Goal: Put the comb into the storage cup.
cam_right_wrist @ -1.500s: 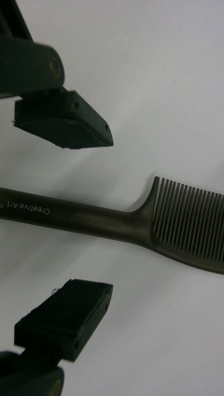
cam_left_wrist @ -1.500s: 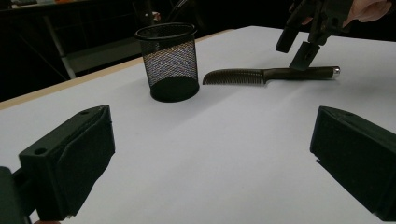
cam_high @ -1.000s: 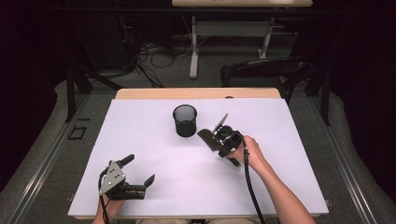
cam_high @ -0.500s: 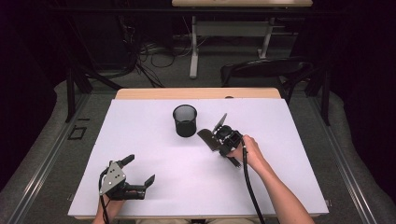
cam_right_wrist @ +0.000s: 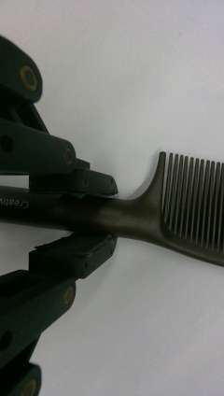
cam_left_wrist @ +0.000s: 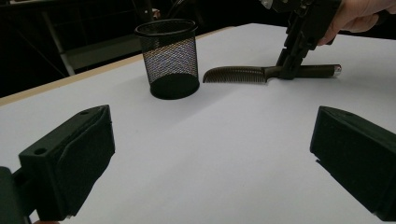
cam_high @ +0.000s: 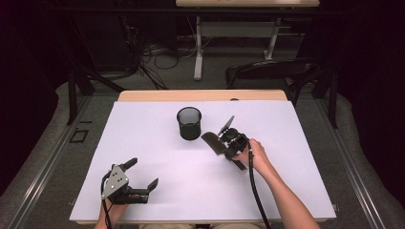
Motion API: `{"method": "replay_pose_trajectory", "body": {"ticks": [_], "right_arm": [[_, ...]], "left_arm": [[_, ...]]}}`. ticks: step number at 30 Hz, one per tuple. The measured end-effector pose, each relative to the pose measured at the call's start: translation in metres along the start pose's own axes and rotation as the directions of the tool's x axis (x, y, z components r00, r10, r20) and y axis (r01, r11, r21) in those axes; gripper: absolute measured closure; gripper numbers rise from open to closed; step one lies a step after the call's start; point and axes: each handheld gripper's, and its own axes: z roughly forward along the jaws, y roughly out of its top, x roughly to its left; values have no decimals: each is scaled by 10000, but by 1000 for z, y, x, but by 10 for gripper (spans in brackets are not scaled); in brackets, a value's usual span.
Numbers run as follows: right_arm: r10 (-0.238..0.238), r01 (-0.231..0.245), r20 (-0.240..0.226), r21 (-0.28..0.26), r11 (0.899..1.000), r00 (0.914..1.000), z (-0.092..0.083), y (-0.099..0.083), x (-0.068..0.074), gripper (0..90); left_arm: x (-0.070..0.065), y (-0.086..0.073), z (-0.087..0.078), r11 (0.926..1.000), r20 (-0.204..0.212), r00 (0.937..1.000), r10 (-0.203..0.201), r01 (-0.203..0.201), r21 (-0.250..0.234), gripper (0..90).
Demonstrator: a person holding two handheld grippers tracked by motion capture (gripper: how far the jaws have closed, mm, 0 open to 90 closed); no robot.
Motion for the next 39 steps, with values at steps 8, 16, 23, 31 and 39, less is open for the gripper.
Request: {"method": "replay_pose_trajectory", "body": {"ticks": [8, 16, 23, 31, 39], "right_arm": [[730, -738, -289, -292, 9968, 9969, 0, -3, -2, 727], [1142, -1253, -939, -1212, 9847, 9890, 2, -13, -5, 729], [858, -932, -791, -950, 9911, 9932, -8, -18, -7, 730], [953, -1101, -922, -1717, 9790, 9912, -17, -25, -7, 730], [1105, -1326, -1061, -2317, 9637, 9882, -24, -34, -11, 730]], "left_arm": [[0, 0, 0, 10000, -29, 10000, -35, 35, -23, 1], [0, 0, 0, 10000, -31, 10000, -34, 34, -33, 1], [1, 0, -1, 10000, -30, 10000, -24, 24, -41, 1], [2, 0, 0, 10000, -60, 10000, -3, 3, -5, 1], [1, 0, 0, 10000, -86, 10000, 18, -18, -7, 1]]}}
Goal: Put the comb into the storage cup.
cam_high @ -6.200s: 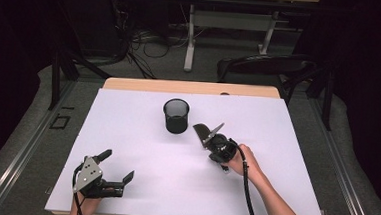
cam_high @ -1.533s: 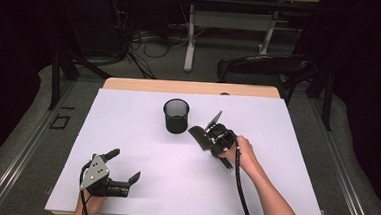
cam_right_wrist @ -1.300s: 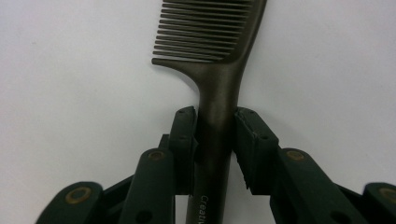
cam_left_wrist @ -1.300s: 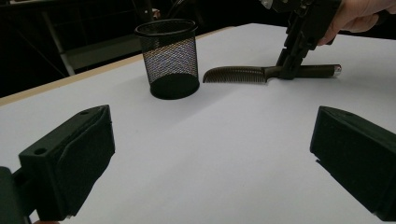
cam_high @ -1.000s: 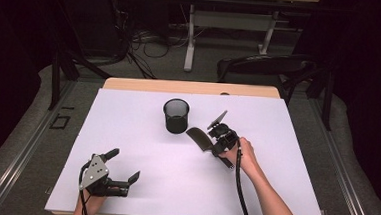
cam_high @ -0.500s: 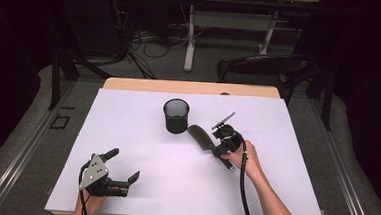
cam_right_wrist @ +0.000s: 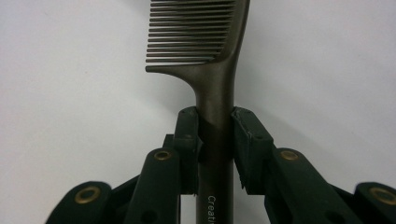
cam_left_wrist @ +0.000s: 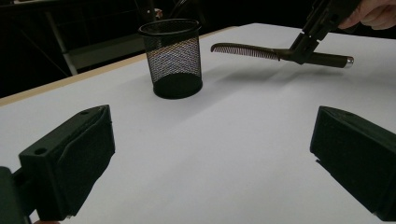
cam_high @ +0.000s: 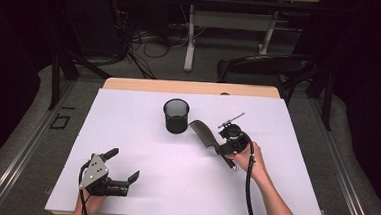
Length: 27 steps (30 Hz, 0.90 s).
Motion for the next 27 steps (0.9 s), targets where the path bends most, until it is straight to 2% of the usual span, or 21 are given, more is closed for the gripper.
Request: {"method": "replay_pose_trajectory", "body": {"ticks": [8, 10, 11, 13, 20, 27], "right_arm": [[107, -114, -151, -465, 9989, 9998, -5, -6, -3, 730], [84, -88, -102, -341, 9994, 9999, -9, -6, -5, 730], [161, -170, -132, -665, 9976, 9998, -8, -7, -5, 730], [138, -156, -210, -854, 9962, 9997, -9, -8, -6, 730], [76, -100, -213, -1146, 9934, 9997, -13, -8, -5, 729], [-18, -6, -139, -1717, 9851, 9999, -17, -6, -5, 730]], "left_arm": [[0, 0, 0, 10000, -30, 10000, -20, 21, 21, 1], [0, 0, 0, 10000, -28, 10000, -19, 19, 19, 1], [0, 0, 0, 10000, -23, 10000, -21, 21, 28, 2], [0, 0, 0, 10000, -15, 10000, 7, -7, 45, 1], [1, 0, 0, 10000, -7, 10000, -12, 12, 24, 1], [0, 0, 1, 10000, 34, 10000, 48, -48, 14, 1]]}}
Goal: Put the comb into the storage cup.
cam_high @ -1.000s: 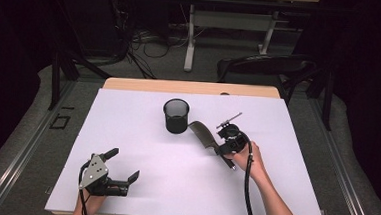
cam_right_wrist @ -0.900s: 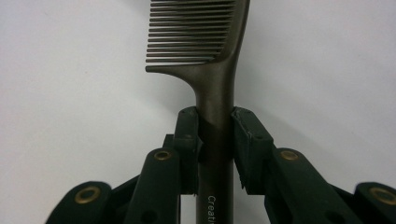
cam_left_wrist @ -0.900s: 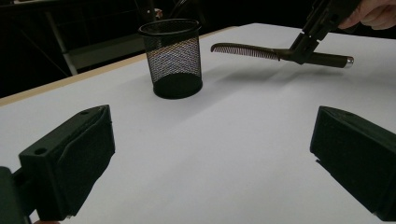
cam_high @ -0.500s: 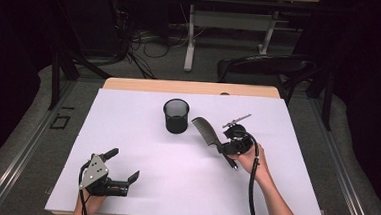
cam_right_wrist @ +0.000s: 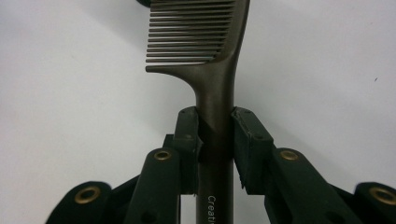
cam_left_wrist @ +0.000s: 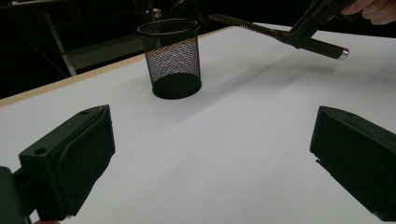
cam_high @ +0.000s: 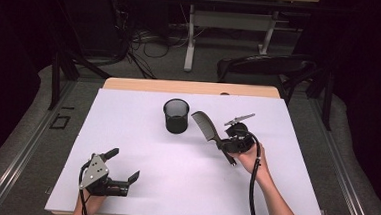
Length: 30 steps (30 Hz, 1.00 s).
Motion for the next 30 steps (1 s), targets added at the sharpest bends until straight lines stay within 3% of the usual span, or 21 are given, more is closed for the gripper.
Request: {"method": "replay_pose_trajectory", "body": {"ticks": [17, 30], "right_arm": [[167, -175, -97, -847, 9963, 9998, -8, -2, -5, 730], [-13, 4, -62, -1487, 9889, 10000, -11, 0, -4, 730]], "left_arm": [[2, 0, 3, 10000, -29, 10000, -90, 90, 19, 2], [2, 0, 5, 10000, -7, 10000, -51, 51, 83, 1]]}}
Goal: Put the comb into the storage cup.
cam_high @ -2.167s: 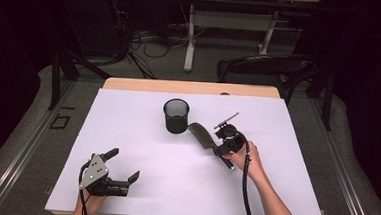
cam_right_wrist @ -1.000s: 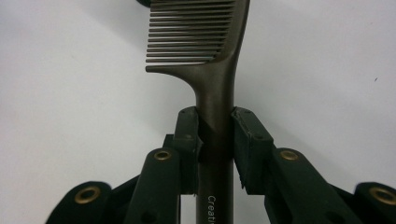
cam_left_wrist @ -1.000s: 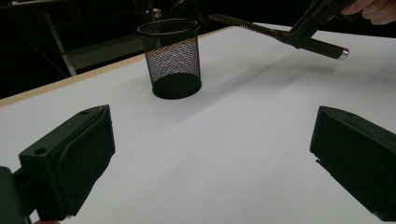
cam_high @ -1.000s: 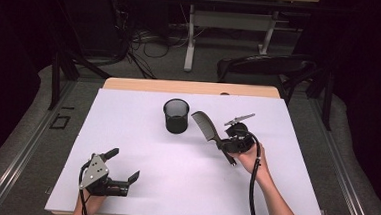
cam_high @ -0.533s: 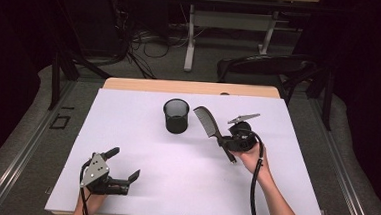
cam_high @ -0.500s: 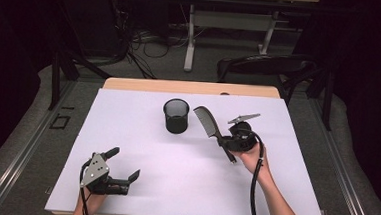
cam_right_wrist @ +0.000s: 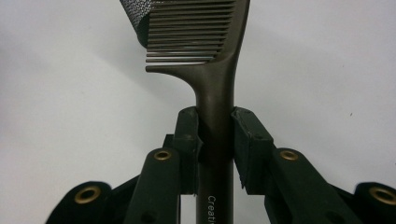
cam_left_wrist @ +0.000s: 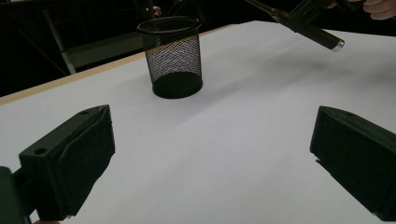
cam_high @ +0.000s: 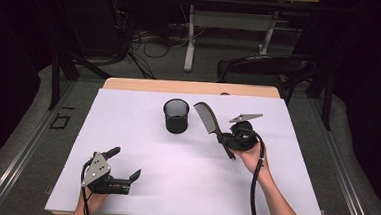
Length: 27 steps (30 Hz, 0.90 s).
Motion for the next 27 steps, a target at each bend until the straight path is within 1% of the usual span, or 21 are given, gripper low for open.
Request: {"method": "replay_pose_trajectory", "body": {"ticks": [4, 8, 11, 13, 27], "right_arm": [[-15, 16, 41, -245, 9997, 10000, 1, 2, 2, 730], [-41, 47, 108, -483, 9988, 9999, 0, 2, 2, 730], [58, -47, 169, -680, 9977, 9998, -3, 3, 1, 730], [125, -114, 126, -839, 9964, 9998, -4, 4, 1, 730], [87, -69, 134, -1334, 9910, 9999, -8, 7, 6, 730]], "left_arm": [[0, 0, -1, 10000, -10, 10000, -33, 33, -76, 1], [0, -1, 2, 10000, 102, 9999, -44, 44, 5, 2], [1, -1, 2, 10000, 162, 9998, -87, 87, 31, 1], [2, -1, 2, 9999, 125, 9999, -106, 106, 13, 1], [2, -1, 3, 10000, 162, 9998, -84, 83, 13, 1]]}}
